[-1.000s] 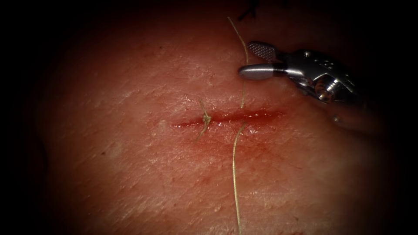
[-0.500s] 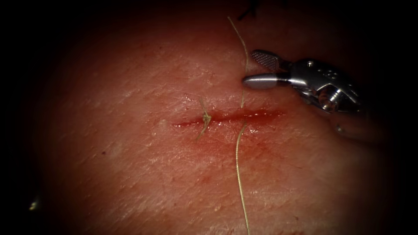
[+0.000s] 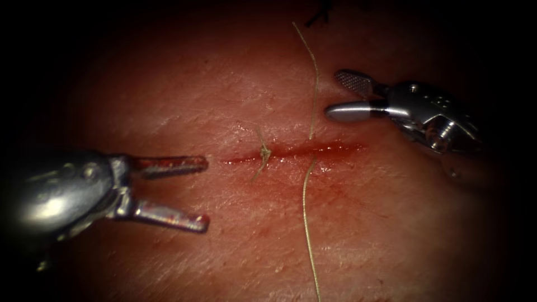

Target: Wound Closure

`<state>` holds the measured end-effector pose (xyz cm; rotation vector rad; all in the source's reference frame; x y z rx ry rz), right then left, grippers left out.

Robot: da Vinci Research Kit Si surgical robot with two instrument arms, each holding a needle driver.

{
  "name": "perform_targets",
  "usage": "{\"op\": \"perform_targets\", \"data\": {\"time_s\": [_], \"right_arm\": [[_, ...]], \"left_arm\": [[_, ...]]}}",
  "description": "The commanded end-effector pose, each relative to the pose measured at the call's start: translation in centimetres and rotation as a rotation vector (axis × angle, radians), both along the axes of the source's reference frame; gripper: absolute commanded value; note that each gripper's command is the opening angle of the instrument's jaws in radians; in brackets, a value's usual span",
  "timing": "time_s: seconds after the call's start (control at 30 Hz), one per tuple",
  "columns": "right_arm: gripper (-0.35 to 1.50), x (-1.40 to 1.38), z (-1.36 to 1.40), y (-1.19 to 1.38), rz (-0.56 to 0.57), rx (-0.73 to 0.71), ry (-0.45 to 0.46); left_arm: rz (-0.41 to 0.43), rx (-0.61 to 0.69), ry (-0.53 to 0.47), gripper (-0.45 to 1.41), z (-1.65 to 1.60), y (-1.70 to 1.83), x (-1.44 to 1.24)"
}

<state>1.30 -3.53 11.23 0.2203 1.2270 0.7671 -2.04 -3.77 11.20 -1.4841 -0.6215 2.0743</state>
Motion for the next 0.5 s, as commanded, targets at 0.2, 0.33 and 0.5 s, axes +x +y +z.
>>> {"op": "perform_targets", "data": {"time_s": [0.2,0.33,0.5], "right_arm": [[1.31,-0.28,-0.16,0.10,0.023,-0.017,-0.017],[1.31,-0.37,-0.26,0.04,0.022,-0.017,-0.023],[1.31,-0.34,-0.32,-0.19,0.013,-0.028,-0.021]], "left_arm": [[0.009,0.078,-0.027,0.48,0.56,-0.35,-0.47],[-0.014,0.110,-0.014,0.49,0.77,-0.43,-0.62],[-0.010,0.104,-0.002,0.73,0.96,-0.46,-0.77]]}}
